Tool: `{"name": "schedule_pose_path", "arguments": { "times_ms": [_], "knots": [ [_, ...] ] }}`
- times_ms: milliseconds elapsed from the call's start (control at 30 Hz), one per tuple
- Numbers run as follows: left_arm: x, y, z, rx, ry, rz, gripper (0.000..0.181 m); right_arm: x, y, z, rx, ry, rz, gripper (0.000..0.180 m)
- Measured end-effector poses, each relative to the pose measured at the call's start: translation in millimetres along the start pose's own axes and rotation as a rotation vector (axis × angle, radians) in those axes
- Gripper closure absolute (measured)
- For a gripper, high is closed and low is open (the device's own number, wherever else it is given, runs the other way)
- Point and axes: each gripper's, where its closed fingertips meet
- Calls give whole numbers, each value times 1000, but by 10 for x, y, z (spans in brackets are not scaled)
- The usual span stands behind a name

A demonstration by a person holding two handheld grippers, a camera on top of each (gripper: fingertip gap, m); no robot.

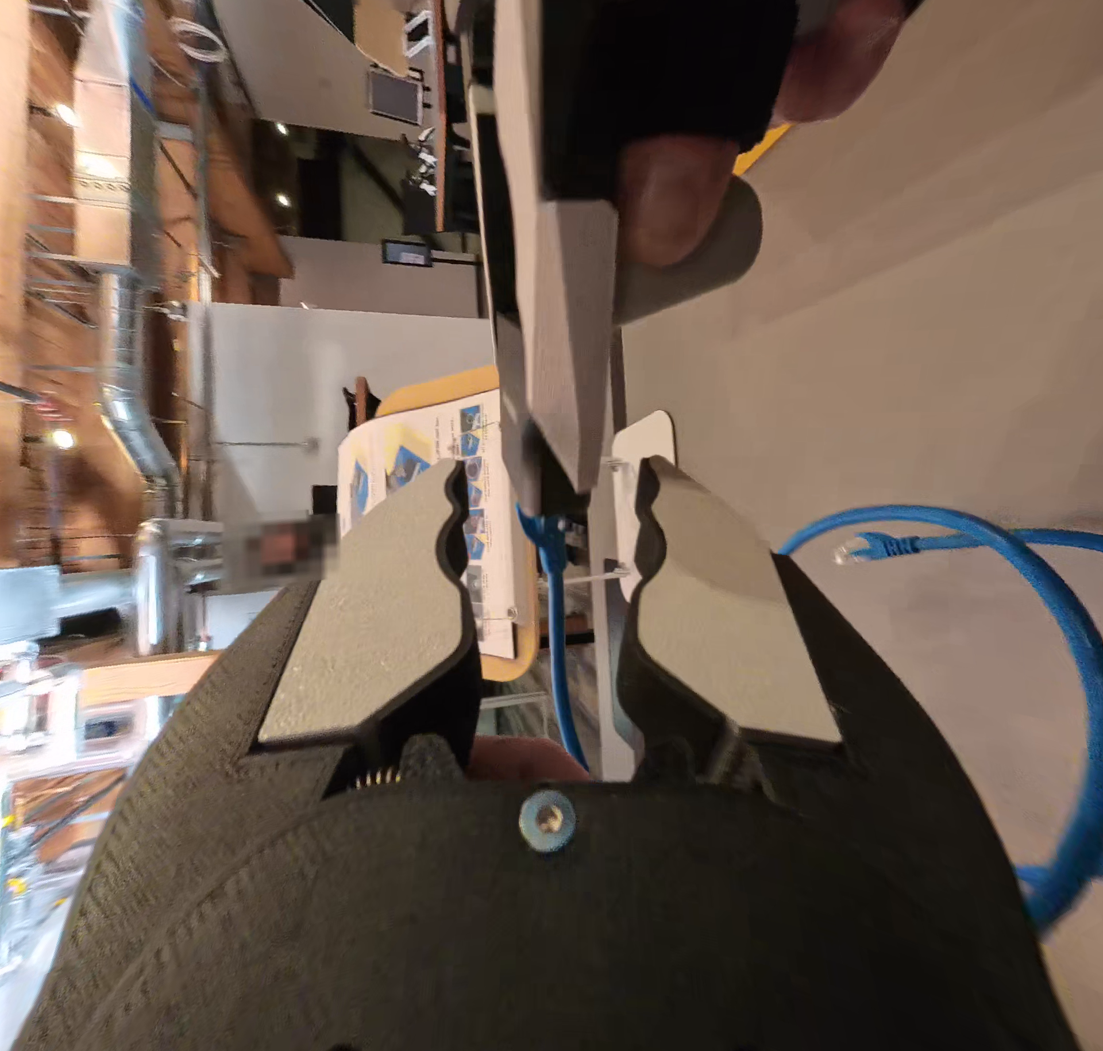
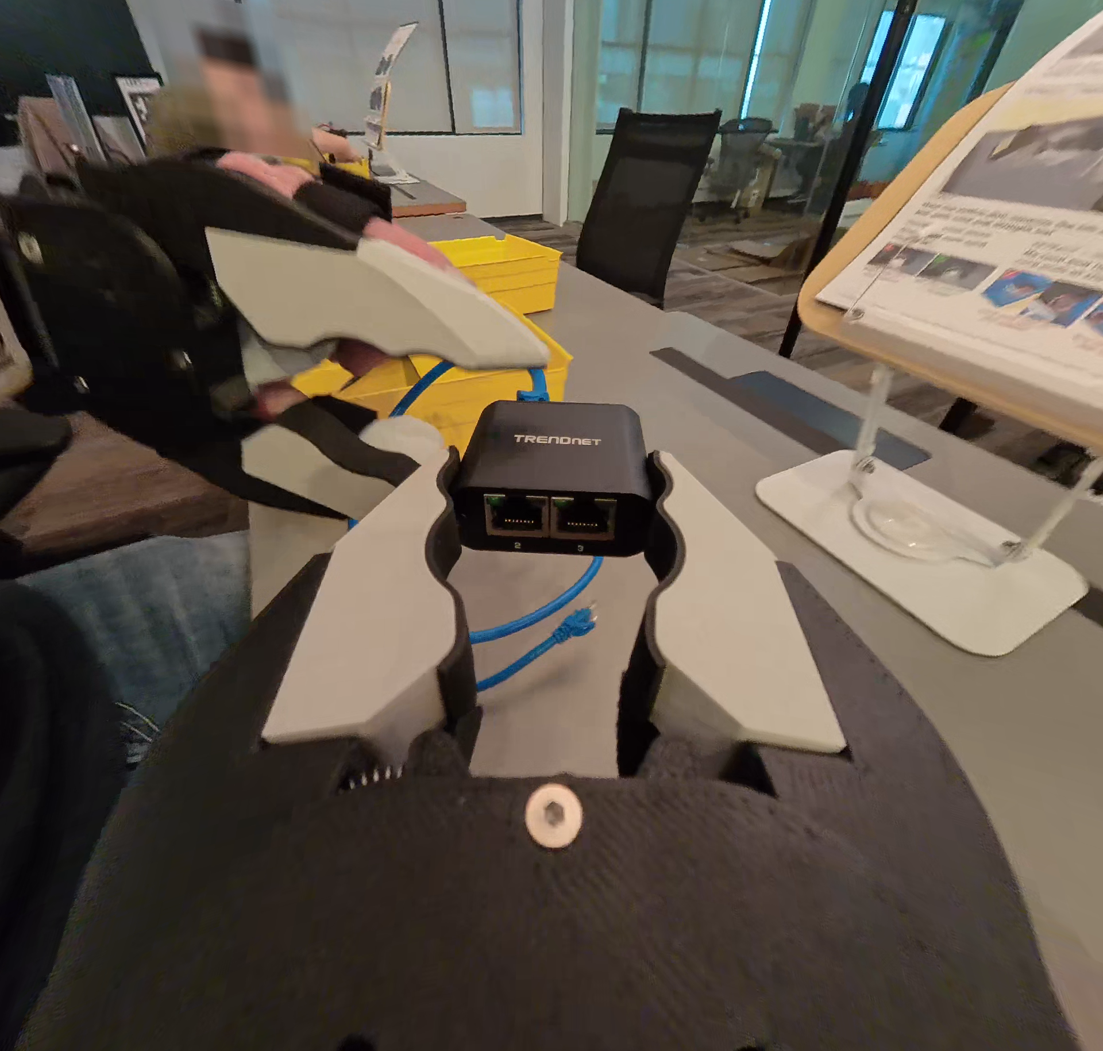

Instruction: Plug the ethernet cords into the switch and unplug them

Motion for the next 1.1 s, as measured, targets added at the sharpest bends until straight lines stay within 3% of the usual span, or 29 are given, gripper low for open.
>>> {"name": "schedule_pose_path", "arguments": {
  "times_ms": [67, 100, 167, 367, 567, 700, 800, 967, 1100],
  "knots": [
    [51, 42, 13, 1, 57, 21, 139, -85, 45, -27, -1, 45, 6, 121],
    [42, 51, 13, -2, 100, 53, 154, -130, 65, -44, -5, 65, 13, 121],
    [27, 40, 14, 6, 115, 93, 157, -159, 81, -51, 0, 64, 13, 121],
    [-135, -143, 116, 189, -165, 122, 157, -304, -40, 202, 96, -20, 179, 121],
    [-280, -351, 399, 473, -453, -1, 156, -493, -98, 454, 231, -113, 349, 140],
    [-226, -402, 443, 567, -611, -98, 156, -588, -85, 532, 245, -236, 384, 153],
    [-152, -362, 345, 541, -684, -112, 156, -555, -56, 455, 153, -324, 344, 157],
    [-193, -363, 189, 426, -582, -65, 138, -427, -39, 385, 4, -481, 236, 159],
    [-243, -367, 197, 308, -409, -90, 138, -407, -22, 309, -123, -655, 216, 160]
  ]
}}
Point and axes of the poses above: each gripper's, where its closed fingertips meet, y out along the fingers, z out of its top, x = y × z across the jaws, and after that the axes turned 15 degrees about x, right-handed
